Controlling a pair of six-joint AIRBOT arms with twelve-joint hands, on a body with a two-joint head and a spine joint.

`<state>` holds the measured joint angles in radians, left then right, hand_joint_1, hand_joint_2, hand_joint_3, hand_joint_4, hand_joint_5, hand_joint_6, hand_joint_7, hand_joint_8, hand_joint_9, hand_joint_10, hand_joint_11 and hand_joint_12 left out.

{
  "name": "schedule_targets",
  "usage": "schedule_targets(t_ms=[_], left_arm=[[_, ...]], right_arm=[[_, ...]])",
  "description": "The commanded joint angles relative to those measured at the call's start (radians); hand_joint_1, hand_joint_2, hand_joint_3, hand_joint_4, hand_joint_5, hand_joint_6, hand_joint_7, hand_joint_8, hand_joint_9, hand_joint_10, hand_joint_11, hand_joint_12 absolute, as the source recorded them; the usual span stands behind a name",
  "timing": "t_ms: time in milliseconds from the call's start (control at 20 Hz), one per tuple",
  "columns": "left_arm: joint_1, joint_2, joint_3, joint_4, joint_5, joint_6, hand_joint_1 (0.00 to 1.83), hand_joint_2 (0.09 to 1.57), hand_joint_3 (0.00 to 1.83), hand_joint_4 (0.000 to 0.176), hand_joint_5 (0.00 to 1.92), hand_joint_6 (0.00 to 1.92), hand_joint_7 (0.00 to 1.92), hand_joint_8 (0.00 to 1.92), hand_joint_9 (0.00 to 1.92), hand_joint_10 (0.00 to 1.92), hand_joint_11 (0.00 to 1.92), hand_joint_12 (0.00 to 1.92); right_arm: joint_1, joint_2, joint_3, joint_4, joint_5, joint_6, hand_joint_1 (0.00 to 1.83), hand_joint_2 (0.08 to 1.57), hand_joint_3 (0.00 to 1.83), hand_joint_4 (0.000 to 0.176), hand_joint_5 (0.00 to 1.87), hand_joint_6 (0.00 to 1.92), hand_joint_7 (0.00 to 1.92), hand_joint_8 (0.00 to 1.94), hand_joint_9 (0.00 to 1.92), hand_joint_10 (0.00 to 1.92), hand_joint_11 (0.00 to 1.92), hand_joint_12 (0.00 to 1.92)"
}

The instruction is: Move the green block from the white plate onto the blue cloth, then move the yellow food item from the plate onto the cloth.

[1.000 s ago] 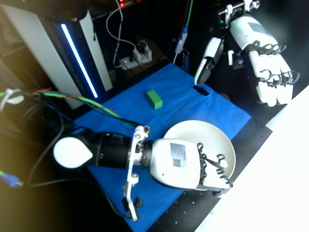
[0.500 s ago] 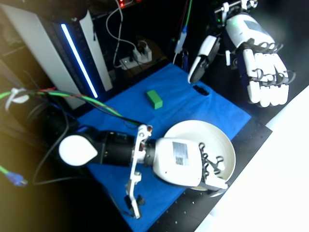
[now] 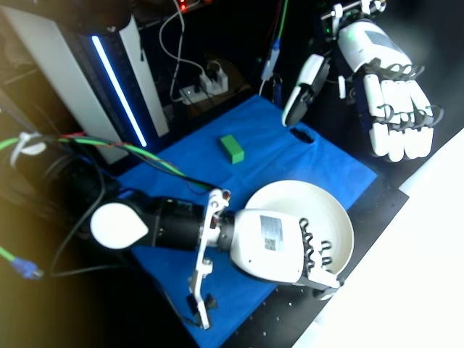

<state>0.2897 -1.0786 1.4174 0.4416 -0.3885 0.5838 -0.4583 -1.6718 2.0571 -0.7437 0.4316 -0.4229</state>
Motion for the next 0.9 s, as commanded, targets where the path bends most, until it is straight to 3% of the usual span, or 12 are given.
schedule_targets(t_ms=[0, 100, 200, 250, 300, 350, 400, 500, 600, 700, 800, 850], left_arm=[[-0.022, -0.002, -0.003, -0.022, -0.106, -0.002, 0.66, 0.84, 0.0, 0.07, 0.19, 0.0, 0.26, 0.0, 0.18, 0.0, 0.0, 0.47], [-0.022, -0.002, -0.003, -0.023, -0.107, -0.003, 0.66, 0.86, 0.01, 0.062, 0.18, 0.0, 0.26, 0.0, 0.17, 0.0, 0.0, 0.47], [-0.022, -0.002, -0.003, -0.023, -0.108, -0.003, 0.65, 0.86, 0.0, 0.066, 0.18, 0.0, 0.25, 0.0, 0.17, 0.0, 0.0, 0.45], [-0.022, -0.002, -0.004, -0.023, -0.109, -0.003, 0.66, 0.86, 0.0, 0.059, 0.19, 0.0, 0.25, 0.0, 0.17, 0.0, 0.0, 0.49], [-0.022, -0.002, -0.004, -0.023, -0.109, -0.003, 0.66, 0.86, 0.0, 0.059, 0.19, 0.0, 0.25, 0.0, 0.17, 0.0, 0.0, 0.49], [-0.022, -0.002, -0.004, -0.024, -0.109, -0.004, 0.66, 0.87, 0.0, 0.054, 0.19, 0.0, 0.25, 0.0, 0.17, 0.0, 0.0, 0.49], [-0.022, -0.002, -0.004, -0.024, -0.109, -0.004, 0.66, 0.88, 0.01, 0.058, 0.19, 0.0, 0.24, 0.0, 0.17, 0.0, 0.0, 0.5], [-0.021, -0.002, -0.003, -0.025, -0.108, -0.004, 0.65, 0.89, 0.0, 0.054, 0.18, 0.0, 0.24, 0.0, 0.17, 0.0, 0.0, 0.47], [-0.02, -0.003, -0.001, -0.025, -0.105, -0.004, 0.67, 0.89, 0.0, 0.046, 0.17, 0.0, 0.23, 0.0, 0.15, 0.0, 0.0, 0.41], [-0.016, -0.005, 0.004, -0.028, -0.103, -0.004, 0.68, 0.89, 0.0, 0.056, 0.18, 0.0, 0.24, 0.0, 0.16, 0.0, 0.0, 0.41], [-0.013, -0.005, 0.008, -0.036, -0.099, -0.004, 0.7, 0.88, 0.0, 0.065, 0.18, 0.0, 0.24, 0.0, 0.14, 0.0, 0.0, 0.39], [-0.011, -0.005, 0.011, -0.038, -0.094, -0.004, 0.7, 0.88, 0.0, 0.054, 0.17, 0.0, 0.24, 0.0, 0.15, 0.0, 0.01, 0.39]], right_arm=[[0.013, -0.002, 0.01, 0.035, 0.068, -0.003, 0.91, 0.87, 0.0, 0.0, 0.87, 0.02, 0.86, 0.0, 0.78, 0.02, 0.17, 1.33], [0.013, -0.004, 0.012, 0.035, 0.068, -0.003, 1.0, 0.88, 0.0, 0.0, 1.01, 0.01, 0.94, 0.01, 0.83, 0.02, 0.22, 1.29], [0.013, -0.006, 0.014, 0.035, 0.068, -0.003, 1.05, 0.9, 0.01, 0.0, 1.05, 0.0, 0.99, 0.01, 0.88, 0.03, 0.25, 1.36], [0.013, -0.006, 0.014, 0.035, 0.068, -0.003, 1.12, 0.98, 0.0, 0.0, 1.22, 0.39, 1.0, 0.0, 0.88, 0.01, 0.22, 1.37], [0.013, -0.006, 0.014, 0.035, 0.068, -0.003, 1.12, 0.98, 0.0, 0.0, 1.22, 0.39, 1.0, 0.0, 0.88, 0.01, 0.22, 1.37], [0.013, -0.006, 0.015, 0.035, 0.068, -0.003, 1.14, 1.01, 0.0, 0.0, 1.2, 0.56, 1.01, 0.0, 0.91, 0.02, 0.25, 1.42], [0.013, -0.006, 0.015, 0.036, 0.068, -0.003, 1.17, 1.02, 0.0, 0.0, 1.2, 0.6, 1.06, 0.02, 0.95, 0.05, 0.25, 1.57], [0.013, -0.006, 0.015, 0.036, 0.069, -0.003, 1.16, 1.02, 0.0, 0.0, 1.2, 0.59, 0.9, 0.0, 0.76, 0.0, 0.08, 1.43], [0.014, -0.006, 0.016, 0.042, 0.07, -0.003, 1.16, 1.02, 0.0, 0.0, 1.2, 0.6, 0.93, 0.01, 0.76, 0.01, 0.07, 1.38], [0.014, -0.006, 0.027, 0.046, 0.09, -0.003, 1.15, 1.03, 0.0, 0.0, 1.19, 0.62, 0.91, 0.0, 0.7, 0.0, 0.01, 1.34], [0.014, -0.006, 0.04, 0.049, 0.127, -0.003, 1.14, 1.02, 0.0, 0.0, 1.19, 0.61, 0.88, 0.0, 0.61, 0.01, 0.0, 1.09], [0.014, -0.005, 0.04, 0.07, 0.146, -0.003, 1.18, 1.05, 0.0, 0.0, 1.13, 0.71, 0.97, 0.01, 0.83, 0.06, 0.14, 1.38]])
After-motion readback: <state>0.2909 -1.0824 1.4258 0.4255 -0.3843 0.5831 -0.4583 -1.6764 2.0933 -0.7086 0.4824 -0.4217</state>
